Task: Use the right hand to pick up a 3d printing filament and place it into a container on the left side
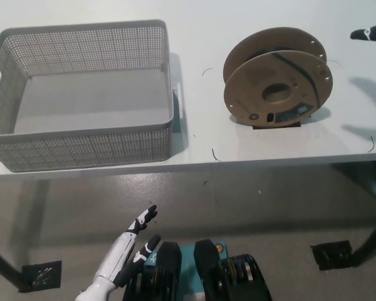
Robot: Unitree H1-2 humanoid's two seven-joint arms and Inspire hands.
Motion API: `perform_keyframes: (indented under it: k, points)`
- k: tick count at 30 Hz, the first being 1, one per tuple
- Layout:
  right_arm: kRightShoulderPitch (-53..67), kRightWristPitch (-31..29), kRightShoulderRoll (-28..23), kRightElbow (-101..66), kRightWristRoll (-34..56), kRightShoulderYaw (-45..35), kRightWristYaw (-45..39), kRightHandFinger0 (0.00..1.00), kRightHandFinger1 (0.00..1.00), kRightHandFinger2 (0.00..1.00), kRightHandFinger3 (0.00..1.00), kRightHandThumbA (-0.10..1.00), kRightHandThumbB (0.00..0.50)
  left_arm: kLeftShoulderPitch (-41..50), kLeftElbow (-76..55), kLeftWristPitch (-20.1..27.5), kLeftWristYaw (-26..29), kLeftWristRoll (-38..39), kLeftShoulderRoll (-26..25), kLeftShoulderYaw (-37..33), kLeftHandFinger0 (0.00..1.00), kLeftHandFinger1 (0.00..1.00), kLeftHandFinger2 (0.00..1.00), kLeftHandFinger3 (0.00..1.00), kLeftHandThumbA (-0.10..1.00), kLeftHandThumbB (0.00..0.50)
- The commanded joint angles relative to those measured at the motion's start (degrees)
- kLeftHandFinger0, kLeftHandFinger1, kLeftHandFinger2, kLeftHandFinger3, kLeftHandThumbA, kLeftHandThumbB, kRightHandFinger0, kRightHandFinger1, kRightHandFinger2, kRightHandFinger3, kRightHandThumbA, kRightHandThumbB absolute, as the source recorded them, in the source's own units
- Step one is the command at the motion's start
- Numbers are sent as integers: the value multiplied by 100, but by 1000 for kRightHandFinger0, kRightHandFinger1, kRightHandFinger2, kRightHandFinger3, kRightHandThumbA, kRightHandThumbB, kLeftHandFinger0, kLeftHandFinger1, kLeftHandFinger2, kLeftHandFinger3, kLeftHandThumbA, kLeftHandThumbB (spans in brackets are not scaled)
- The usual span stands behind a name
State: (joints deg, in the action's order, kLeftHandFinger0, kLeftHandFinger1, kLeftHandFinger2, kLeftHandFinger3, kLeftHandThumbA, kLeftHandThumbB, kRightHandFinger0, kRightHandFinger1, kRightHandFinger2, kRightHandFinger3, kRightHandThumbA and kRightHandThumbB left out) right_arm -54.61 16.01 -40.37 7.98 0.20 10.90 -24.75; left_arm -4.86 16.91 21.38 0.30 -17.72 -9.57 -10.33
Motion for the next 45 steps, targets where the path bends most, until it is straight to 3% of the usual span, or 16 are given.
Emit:
perform_keyframes:
  k: [1,2,4,8,12,15,17,23,27,30,37,38,39,41,45]
  points:
    - [-1241,1092,-461,786,229,616,-1835,1000,1000,1000,1000,1000,313,210,-99,288,31,-52,-12,-64,1000,1000,1000,1000,1000,230]
    - [-1391,1092,-413,942,130,804,-2020,1000,1000,1000,1000,1000,339,246,-84,331,30,-29,-10,-67,1000,1000,1000,1000,1000,203]
    - [-1561,1092,-372,1088,0,987,-2182,1000,1000,1000,1000,1000,353,246,-74,344,33,-31,-11,-68,1000,1000,1000,1000,1000,196]
    - [-2005,1092,-160,1359,-217,1447,-2554,1000,1000,1000,1000,1000,322,320,-66,356,62,-39,9,-63,1000,1000,1000,1000,1000,250]
    - [-2426,1092,1,1670,-464,1824,-2795,1000,1000,1000,1000,1000,308,315,-37,379,60,-34,7,-63,1000,1000,1000,1000,1000,241]
    - [-2770,1092,249,2099,-641,1999,-2796,1000,1000,1000,1000,1000,369,320,-28,399,53,-12,10,-62,1000,1000,1000,1000,1000,220]
    - [-2948,1092,369,2253,-703,2101,-2846,1000,1000,1000,1000,1000,379,328,-52,376,65,-60,2,-70,1000,1000,1000,1000,1000,218]
    - [-3558,1092,777,3182,-891,2374,-3053,1000,1000,1000,1000,1000,335,338,-10,430,74,-41,16,-69,1000,1000,1000,1000,1000,215]
    - [-3918,607,991,3684,-1194,2703,-3111,1000,1000,1000,1000,1000,286,376,-48,431,60,0,10,-49,1000,1000,1000,1000,1000,219]
    - [-4180,172,1158,4377,-1343,2858,-3233,1000,1000,1000,1000,1000,333,360,-53,426,55,-29,0,-53,1000,1000,1000,1000,1000,228]
    - [-4507,-544,1581,5939,-1576,2943,-3258,1000,1000,1000,1000,1000,341,355,-86,410,27,-36,-19,-41,1000,1000,1000,1000,1000,233]
    - [-4487,-566,1636,6117,-1534,2857,-3162,1000,1000,1000,1000,1000,386,348,-82,416,24,-39,-20,-45,1000,1000,1000,1000,1000,232]
    - [-4495,-611,1670,6226,-1541,2830,-3154,1000,1000,1000,1000,1000,386,346,-80,420,24,-42,-21,-46,1000,1000,1000,1000,1000,232]
    - [-4499,-620,1783,6535,-1547,2754,-3156,1000,1000,1000,1000,1000,449,351,-92,423,8,-21,-25,-46,1000,1000,1000,1000,1000,236]
    - [-4393,-757,1896,6663,-1730,2749,-2899,1000,1000,1000,1000,1000,415,343,-68,448,-17,-2,-15,-66,1000,1000,1000,1000,1000,232]
